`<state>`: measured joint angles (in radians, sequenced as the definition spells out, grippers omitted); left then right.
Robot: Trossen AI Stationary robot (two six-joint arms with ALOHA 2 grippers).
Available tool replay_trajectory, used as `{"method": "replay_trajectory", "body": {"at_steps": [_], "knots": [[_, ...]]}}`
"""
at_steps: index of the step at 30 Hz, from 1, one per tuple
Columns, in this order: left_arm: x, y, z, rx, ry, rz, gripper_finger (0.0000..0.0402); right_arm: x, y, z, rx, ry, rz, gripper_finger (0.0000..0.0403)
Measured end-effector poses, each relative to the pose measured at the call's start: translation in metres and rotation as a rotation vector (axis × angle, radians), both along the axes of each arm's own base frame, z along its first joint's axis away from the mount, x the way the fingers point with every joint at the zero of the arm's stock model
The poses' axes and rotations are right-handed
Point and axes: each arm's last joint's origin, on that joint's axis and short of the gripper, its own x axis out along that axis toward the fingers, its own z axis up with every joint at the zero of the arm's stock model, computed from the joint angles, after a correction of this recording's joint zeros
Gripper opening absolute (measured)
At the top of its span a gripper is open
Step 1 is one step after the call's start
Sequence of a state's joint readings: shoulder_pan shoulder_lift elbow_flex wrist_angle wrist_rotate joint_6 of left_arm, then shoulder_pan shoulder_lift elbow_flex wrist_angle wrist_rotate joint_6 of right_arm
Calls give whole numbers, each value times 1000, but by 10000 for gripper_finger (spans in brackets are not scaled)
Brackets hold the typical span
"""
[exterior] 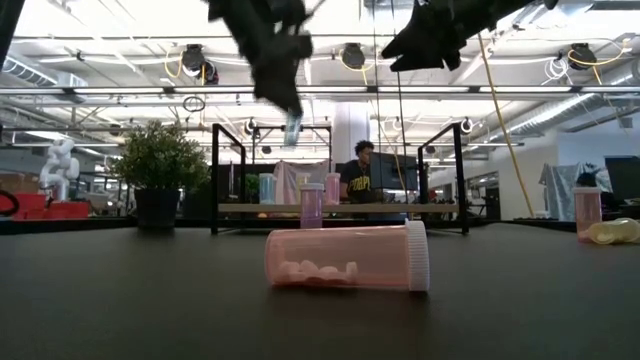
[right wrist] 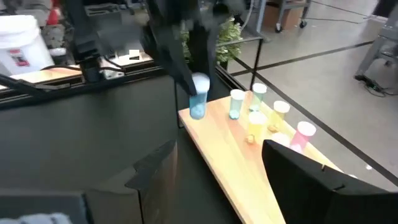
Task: Pick and place medicine bottles onto shelf by color
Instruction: Put the blue pill bottle on the shelf
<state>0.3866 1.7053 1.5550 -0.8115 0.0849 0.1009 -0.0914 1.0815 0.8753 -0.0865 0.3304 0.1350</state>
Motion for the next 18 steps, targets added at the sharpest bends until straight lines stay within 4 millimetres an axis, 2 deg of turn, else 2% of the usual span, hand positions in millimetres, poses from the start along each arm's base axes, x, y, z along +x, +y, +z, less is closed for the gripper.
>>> {"method": "replay_trajectory", "body": {"at_steps": [3,8,18], "knots": [[-8,17,-27,-10,27,27,133,-1,0,1,-1,-3,-10,225],[-21,34,-59,3,48,49,133,-2,0,-1,9,8,-14,224],[-44,59,-82,2,84,107,133,-2,-2,-1,16,8,-52,224]]}}
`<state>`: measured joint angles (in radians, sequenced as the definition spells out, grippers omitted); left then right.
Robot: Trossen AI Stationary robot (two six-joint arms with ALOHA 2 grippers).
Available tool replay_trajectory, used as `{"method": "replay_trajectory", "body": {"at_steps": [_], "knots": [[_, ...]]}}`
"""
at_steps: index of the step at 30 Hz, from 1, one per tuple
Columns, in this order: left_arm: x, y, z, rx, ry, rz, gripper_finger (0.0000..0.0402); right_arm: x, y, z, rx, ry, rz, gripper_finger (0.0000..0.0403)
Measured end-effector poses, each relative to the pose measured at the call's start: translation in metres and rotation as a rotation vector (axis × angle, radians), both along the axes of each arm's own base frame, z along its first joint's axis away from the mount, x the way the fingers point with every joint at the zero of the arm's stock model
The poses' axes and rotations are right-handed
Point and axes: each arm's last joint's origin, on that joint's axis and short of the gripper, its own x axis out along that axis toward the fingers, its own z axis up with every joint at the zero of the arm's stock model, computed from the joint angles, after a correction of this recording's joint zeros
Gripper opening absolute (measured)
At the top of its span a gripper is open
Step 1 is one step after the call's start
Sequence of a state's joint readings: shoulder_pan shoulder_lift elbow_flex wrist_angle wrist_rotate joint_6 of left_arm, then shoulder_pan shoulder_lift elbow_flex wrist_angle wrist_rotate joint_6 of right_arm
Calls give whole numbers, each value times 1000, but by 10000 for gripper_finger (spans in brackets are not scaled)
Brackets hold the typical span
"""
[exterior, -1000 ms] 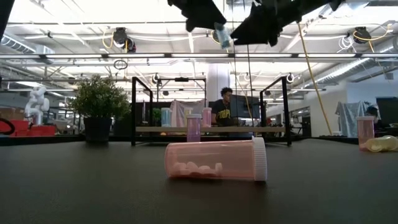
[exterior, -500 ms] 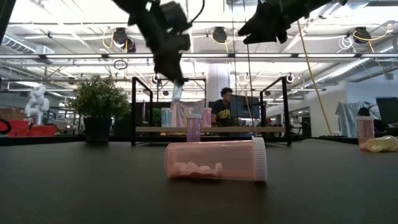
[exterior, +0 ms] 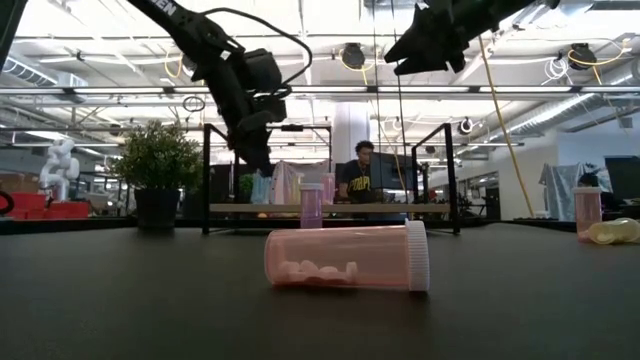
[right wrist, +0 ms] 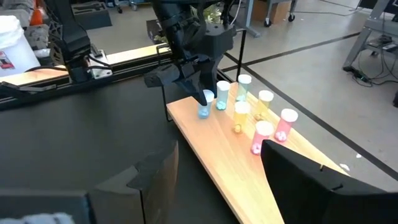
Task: Pick and place medicine bottles onto shelf by color
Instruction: Put the blue pill bottle on the shelf
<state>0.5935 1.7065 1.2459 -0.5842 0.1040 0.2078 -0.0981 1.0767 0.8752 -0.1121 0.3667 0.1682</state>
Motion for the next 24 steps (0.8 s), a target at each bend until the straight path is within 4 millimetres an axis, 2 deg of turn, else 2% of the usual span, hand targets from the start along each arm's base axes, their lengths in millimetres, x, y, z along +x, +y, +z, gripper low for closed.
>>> {"method": "replay_trajectory", "body": {"at_steps": [24], "knots": [[-1,2,-1,-4,1,12,134,-1,-6,-1,-16,16,-15,224]]}}
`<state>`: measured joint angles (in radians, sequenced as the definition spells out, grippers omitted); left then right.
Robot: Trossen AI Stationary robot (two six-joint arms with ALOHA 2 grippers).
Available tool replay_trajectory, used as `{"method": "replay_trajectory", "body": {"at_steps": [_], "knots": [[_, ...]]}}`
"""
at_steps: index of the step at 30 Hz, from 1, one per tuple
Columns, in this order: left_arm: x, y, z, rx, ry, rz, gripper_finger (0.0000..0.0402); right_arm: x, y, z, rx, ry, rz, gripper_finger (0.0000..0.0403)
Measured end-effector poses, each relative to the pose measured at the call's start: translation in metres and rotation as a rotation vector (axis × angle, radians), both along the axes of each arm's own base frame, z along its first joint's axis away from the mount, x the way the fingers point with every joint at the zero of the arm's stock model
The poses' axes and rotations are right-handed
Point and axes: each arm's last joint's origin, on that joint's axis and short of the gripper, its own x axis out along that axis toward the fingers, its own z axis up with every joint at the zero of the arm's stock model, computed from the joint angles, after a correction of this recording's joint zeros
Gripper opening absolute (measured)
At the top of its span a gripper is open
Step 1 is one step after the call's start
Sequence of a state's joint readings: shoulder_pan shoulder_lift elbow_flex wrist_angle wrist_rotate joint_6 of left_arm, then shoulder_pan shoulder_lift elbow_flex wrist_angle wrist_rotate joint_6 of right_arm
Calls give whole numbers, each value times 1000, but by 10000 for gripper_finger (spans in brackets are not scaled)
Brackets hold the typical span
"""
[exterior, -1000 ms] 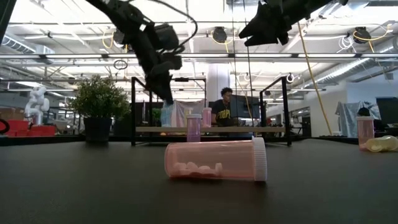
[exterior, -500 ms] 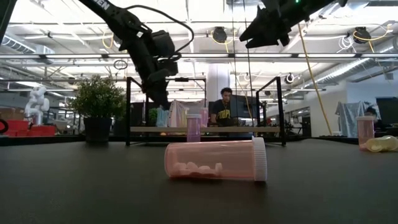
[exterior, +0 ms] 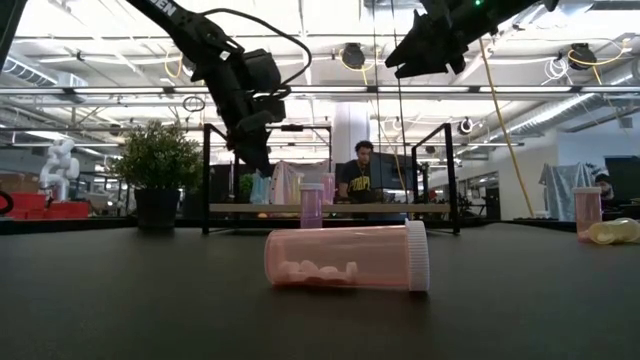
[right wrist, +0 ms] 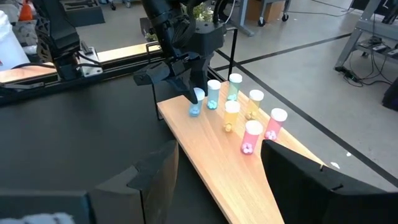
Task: Pick and place medicine bottles onto shelf by color
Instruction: Put the blue pill bottle on the shelf, then put the bottom right orange pill bottle on the shelf
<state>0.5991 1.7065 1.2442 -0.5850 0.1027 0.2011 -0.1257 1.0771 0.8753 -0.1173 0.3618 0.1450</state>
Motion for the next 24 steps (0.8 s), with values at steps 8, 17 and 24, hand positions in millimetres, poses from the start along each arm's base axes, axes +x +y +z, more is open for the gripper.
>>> {"method": "replay_trajectory", "body": {"at_steps": [8,17,24], "knots": [[-2,-1,-1,-9,20,4,134,0,0,0,1,0,2,224],[-2,-1,-1,-17,19,32,141,0,1,0,10,0,25,224],[-1,-2,-1,-23,24,41,207,0,1,0,10,0,26,224]]}}
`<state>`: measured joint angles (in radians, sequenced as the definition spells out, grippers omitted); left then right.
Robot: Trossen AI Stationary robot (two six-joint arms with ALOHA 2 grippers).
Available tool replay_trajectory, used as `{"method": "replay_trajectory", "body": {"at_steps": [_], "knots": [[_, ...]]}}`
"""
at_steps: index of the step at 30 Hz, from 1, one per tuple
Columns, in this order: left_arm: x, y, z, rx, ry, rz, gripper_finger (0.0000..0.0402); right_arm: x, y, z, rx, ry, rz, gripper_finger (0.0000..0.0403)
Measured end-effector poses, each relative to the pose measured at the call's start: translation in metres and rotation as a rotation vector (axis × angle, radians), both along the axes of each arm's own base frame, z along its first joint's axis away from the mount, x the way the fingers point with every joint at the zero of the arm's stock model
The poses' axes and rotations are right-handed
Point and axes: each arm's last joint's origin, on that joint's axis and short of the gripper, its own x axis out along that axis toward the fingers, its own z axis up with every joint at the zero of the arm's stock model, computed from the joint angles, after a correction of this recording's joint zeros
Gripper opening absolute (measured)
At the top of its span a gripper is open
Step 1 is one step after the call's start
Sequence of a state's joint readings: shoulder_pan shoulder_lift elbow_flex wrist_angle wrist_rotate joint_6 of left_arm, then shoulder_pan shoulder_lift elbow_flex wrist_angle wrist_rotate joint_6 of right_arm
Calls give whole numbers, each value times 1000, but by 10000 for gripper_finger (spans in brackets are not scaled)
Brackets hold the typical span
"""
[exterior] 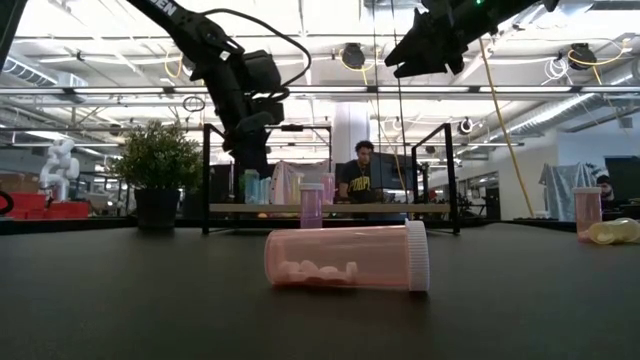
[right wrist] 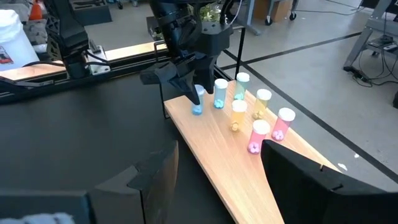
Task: Pick and place medicine bottles onto shelf by color
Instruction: Put the bottom right orange pill bottle on the shelf
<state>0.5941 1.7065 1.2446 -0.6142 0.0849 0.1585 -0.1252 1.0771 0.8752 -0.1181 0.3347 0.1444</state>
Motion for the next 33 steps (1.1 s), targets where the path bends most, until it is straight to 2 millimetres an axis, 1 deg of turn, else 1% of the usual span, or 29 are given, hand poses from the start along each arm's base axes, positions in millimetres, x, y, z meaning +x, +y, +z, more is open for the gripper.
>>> {"method": "replay_trajectory", "body": {"at_steps": [5,8,14,18,21,24,27,31,33], "knots": [[0,0,1,-3,1,2,249,0,1,0,8,-1,19,224],[1,-2,9,-20,14,-2,265,0,1,0,15,-3,23,224],[8,-5,47,12,-1,-36,280,0,1,0,31,-11,25,224],[19,-12,72,54,-53,-79,277,-1,4,2,124,-53,68,224],[25,-17,89,77,-97,-99,274,-6,8,8,202,-106,102,224],[33,-26,108,109,-152,-129,275,-16,13,15,238,-134,123,224],[41,-40,127,133,-201,-172,273,-30,20,22,272,-158,139,224],[51,-66,152,166,-266,-249,265,-46,33,25,344,-135,168,224],[56,-83,161,172,-295,-296,258,-52,42,21,392,-88,185,223]]}}
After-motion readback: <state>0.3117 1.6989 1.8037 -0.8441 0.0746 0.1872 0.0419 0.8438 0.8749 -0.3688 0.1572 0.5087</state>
